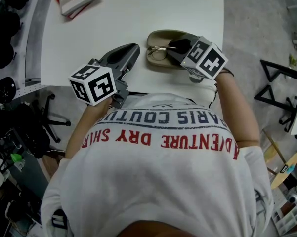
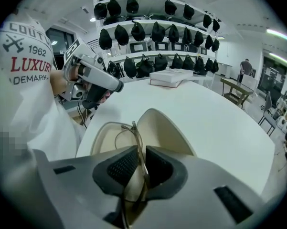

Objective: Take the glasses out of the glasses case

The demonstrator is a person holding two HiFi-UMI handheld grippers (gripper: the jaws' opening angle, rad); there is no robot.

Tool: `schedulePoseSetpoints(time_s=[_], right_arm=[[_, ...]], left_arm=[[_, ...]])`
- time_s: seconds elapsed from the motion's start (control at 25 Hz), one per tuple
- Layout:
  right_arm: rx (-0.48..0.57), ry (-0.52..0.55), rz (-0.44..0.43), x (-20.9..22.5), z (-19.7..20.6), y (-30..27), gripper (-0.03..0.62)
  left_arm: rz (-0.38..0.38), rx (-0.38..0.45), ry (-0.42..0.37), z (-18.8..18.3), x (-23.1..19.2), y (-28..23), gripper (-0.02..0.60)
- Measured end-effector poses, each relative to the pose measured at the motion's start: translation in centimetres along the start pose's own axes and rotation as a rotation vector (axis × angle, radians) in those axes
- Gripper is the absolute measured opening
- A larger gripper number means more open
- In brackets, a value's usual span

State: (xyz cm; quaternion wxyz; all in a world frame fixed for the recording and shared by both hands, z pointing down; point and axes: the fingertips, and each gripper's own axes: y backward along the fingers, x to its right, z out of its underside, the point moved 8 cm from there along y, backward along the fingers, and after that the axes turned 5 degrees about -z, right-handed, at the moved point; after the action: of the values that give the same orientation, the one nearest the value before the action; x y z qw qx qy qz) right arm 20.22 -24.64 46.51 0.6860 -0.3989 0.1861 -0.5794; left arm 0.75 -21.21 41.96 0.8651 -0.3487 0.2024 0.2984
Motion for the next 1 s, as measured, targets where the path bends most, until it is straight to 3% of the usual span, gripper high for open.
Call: schedulePoseSetpoints(time_s=[0.44, 0.8, 1.0], right_arm=[[-0.058, 0.090, -0.018, -0.2, -0.5, -0.1, 0.034], [-0.046, 0.085, 0.029, -1.0, -1.5, 1.5, 0.032], [-0.030, 0.088, 0.098, -2.0, -2.3, 3.1, 0.032]], left_arm=[[0.017, 0.013, 0.009, -0.2, -0.4, -0.2, 0.048], [0.033, 0.012, 0.005, -0.7, -0.2, 1.2, 0.048], [0.040, 0.004, -0.011, -1.0, 0.6, 2.8, 0.048]])
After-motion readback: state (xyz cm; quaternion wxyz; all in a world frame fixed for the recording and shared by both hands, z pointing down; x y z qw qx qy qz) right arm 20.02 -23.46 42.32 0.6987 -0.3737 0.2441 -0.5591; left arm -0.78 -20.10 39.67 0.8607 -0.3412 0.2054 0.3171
